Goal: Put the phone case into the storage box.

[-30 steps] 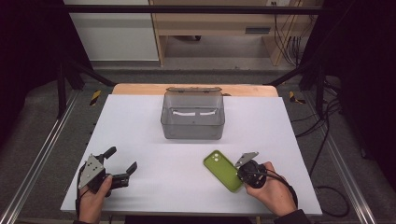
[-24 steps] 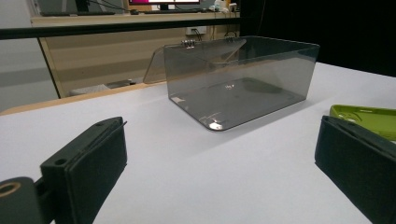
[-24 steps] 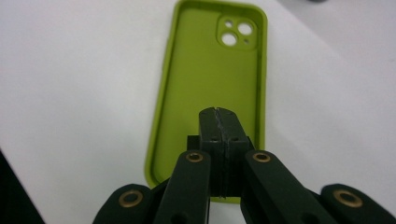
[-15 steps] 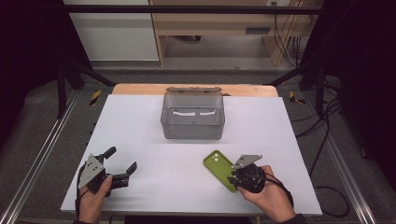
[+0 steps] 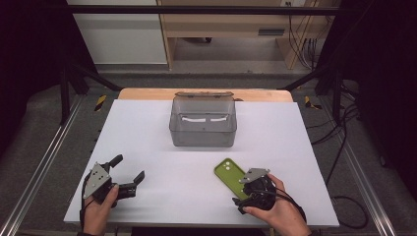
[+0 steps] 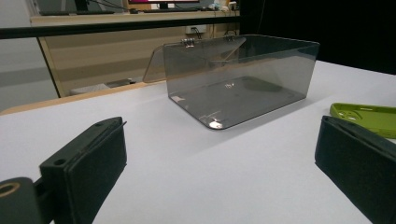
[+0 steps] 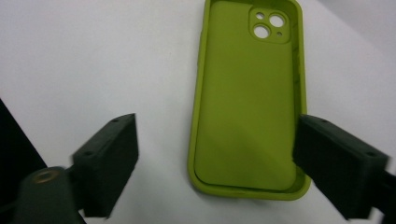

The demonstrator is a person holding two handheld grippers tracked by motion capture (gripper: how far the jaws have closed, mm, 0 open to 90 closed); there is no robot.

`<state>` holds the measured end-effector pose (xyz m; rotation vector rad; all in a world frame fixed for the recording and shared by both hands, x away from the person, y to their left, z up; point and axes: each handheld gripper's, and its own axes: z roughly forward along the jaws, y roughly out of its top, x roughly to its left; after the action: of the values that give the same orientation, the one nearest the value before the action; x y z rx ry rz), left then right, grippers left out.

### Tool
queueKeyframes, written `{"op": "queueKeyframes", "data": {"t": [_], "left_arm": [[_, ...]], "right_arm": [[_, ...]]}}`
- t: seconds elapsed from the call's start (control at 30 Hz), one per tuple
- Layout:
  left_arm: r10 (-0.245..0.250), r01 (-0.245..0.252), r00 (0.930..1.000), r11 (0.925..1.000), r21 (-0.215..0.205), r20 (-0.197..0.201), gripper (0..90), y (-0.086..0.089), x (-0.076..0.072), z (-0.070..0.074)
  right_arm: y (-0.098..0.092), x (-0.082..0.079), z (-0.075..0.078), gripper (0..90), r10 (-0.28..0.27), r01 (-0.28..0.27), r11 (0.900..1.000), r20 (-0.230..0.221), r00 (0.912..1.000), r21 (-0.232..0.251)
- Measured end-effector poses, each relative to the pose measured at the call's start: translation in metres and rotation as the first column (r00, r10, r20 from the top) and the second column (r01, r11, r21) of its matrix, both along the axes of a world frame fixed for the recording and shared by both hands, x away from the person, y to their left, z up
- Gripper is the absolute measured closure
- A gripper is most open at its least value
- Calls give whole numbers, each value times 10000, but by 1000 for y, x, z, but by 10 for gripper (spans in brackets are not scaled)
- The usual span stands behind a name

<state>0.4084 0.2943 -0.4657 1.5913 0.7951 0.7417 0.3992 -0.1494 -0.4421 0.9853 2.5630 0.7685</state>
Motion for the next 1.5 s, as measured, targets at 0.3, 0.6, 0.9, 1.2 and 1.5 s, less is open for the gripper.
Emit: {"op": "queueKeyframes", "data": {"t": [0.3, 0.6, 0.9, 1.2, 1.5], "left_arm": [[64, -64, 10000, 10000, 37, -29, 19, 0, 0, 0], [26, -25, 10000, 10000, 46, -41, 19, -1, 0, 0], [9, -9, 10000, 10000, 56, -53, 19, -1, 0, -1], [-14, 15, 9999, 10000, 88, -110, 19, -2, 1, -1], [-26, 27, 9999, 9999, 125, -117, 19, -3, 1, -1]], "right_arm": [[4, -1, -8, 71, 255, -269, 9989, -375, 9990, -395], [12, -5, -13, 402, 991, -1042, 9935, -1027, 9898, -453], [12, -4, -15, 587, 750, -791, 9963, -1084, 9913, -344], [18, -13, -18, 721, 294, -296, 9956, -40, 9996, -888], [13, -22, -25, 842, -142, 205, 9977, 972, 9952, -642]]}}
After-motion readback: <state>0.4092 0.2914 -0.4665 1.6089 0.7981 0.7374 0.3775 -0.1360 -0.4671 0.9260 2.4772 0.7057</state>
